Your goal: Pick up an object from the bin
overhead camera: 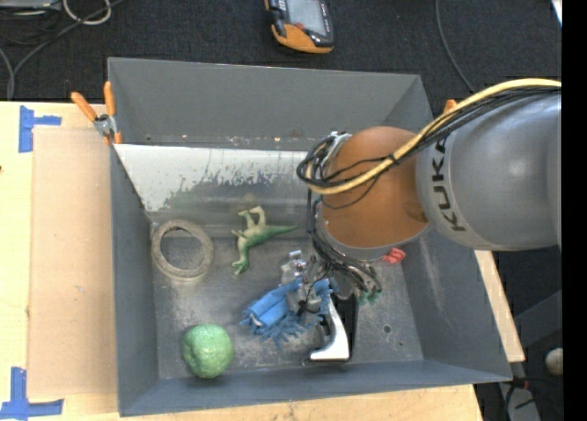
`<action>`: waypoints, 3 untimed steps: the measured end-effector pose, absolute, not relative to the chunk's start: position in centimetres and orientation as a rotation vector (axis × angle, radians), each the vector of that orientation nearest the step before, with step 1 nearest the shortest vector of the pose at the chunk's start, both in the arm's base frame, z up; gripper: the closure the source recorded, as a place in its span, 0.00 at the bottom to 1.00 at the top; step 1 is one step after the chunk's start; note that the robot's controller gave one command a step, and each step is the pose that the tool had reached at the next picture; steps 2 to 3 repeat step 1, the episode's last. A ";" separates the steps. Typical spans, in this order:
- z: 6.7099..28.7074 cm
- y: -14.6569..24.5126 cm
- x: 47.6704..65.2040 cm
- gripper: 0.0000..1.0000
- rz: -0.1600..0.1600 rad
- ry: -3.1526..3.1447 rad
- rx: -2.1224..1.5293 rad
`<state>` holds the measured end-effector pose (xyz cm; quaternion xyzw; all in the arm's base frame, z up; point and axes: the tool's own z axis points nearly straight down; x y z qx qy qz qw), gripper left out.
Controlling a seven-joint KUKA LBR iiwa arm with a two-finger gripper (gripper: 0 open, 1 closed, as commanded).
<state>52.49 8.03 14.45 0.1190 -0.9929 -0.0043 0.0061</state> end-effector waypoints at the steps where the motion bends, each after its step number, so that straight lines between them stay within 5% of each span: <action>1: 16.8 8.1 52.7 1.00 -0.014 -3.113 0.370; 3: 16.8 8.1 52.7 1.00 -0.014 -3.113 0.370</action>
Offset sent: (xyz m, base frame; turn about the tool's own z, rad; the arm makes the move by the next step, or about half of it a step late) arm 0.0018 0.0006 0.0435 0.0010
